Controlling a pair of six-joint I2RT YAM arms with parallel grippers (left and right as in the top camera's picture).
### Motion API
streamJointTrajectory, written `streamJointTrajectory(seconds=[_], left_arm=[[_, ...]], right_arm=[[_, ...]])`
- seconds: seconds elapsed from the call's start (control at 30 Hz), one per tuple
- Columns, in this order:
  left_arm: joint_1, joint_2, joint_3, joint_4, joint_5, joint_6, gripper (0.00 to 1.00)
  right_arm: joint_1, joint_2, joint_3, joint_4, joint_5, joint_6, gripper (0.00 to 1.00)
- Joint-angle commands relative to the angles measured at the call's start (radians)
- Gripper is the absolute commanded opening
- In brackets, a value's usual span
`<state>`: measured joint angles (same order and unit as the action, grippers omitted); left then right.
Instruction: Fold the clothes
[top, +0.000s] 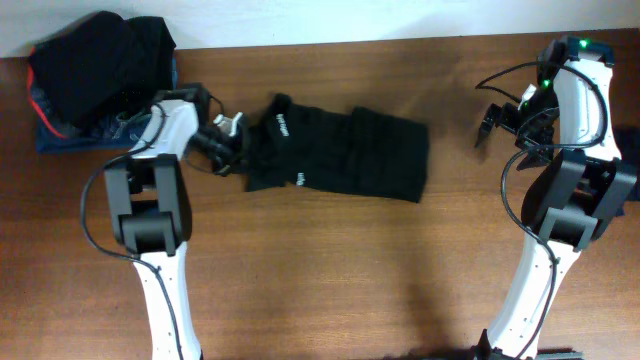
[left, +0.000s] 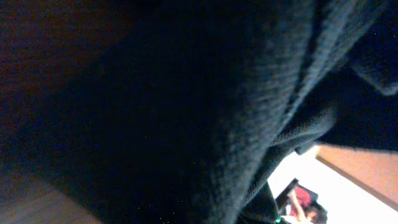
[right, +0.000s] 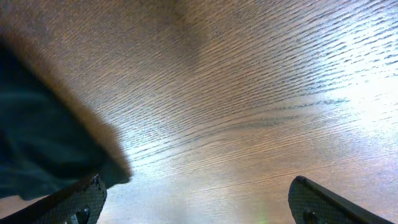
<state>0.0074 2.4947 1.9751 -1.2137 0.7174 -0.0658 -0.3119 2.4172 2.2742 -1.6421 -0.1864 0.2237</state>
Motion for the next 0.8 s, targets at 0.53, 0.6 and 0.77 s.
streamJointTrajectory(seconds=[0.53, 0.6, 0.77], left_arm=[[-0.016, 0.007, 0.558, -0.404, -0.438, 0.059, 0.01], [-0.048, 0.007, 0.561, -0.418, -0.460, 0.059, 0.00], [-0.122, 0.007, 0.561, -0.432, -0.547, 0.058, 0.01]], right_arm=[[-0.003, -0.034, 0.018, 0.007, -0.013, -0.010, 0.99], [-0.003, -0.034, 0.018, 0.007, -0.013, -0.010, 0.99], [-0.003, -0.034, 0.018, 0.007, -0.013, -0.010, 0.99]])
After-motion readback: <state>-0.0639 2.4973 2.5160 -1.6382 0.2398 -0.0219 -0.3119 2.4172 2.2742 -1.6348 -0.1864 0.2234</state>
